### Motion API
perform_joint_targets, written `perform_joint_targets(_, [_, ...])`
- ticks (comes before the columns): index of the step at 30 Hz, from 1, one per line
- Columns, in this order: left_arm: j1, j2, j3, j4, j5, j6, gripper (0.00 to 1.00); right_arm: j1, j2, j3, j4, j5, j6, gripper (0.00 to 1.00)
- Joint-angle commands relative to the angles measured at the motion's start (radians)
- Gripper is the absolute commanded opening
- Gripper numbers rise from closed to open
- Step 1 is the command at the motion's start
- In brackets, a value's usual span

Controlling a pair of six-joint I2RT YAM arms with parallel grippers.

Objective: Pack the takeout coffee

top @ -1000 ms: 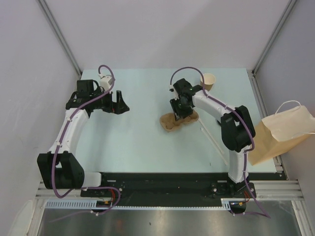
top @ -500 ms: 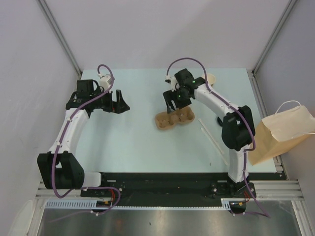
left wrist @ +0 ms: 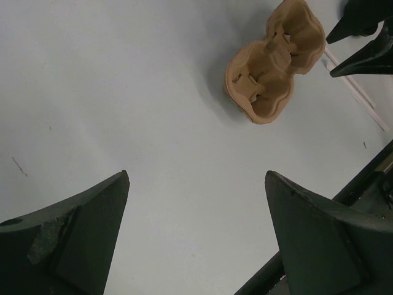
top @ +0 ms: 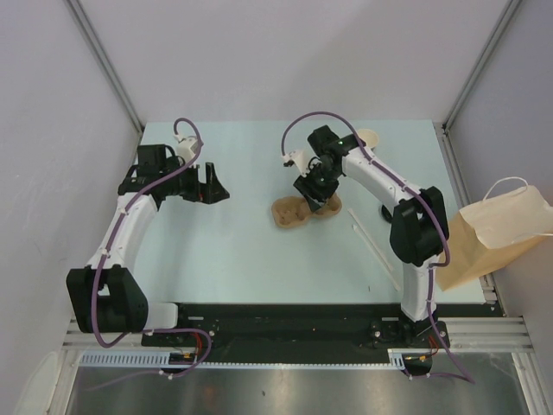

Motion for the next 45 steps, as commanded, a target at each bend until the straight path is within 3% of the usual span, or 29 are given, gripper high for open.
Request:
perform_joint_targets(1, [-0.005,-0.044,-0.004,0.030,0.030,0.001,0.98,0.011,0.038,-0.001,0.008,0.036,-0.008,0.52])
perform_joint_targets(20, [-0.005,-0.038,-0.004,0.035,0.028,-0.004,0.97,0.021,0.112,-0.001,0.050,0.076,0.038,0.42])
perform_joint_targets(45, [-0.005,-0.030,-0.004,0.036,0.022,0.001,0.97,0.036,0.140,0.005,0.047,0.094,0.034,0.38])
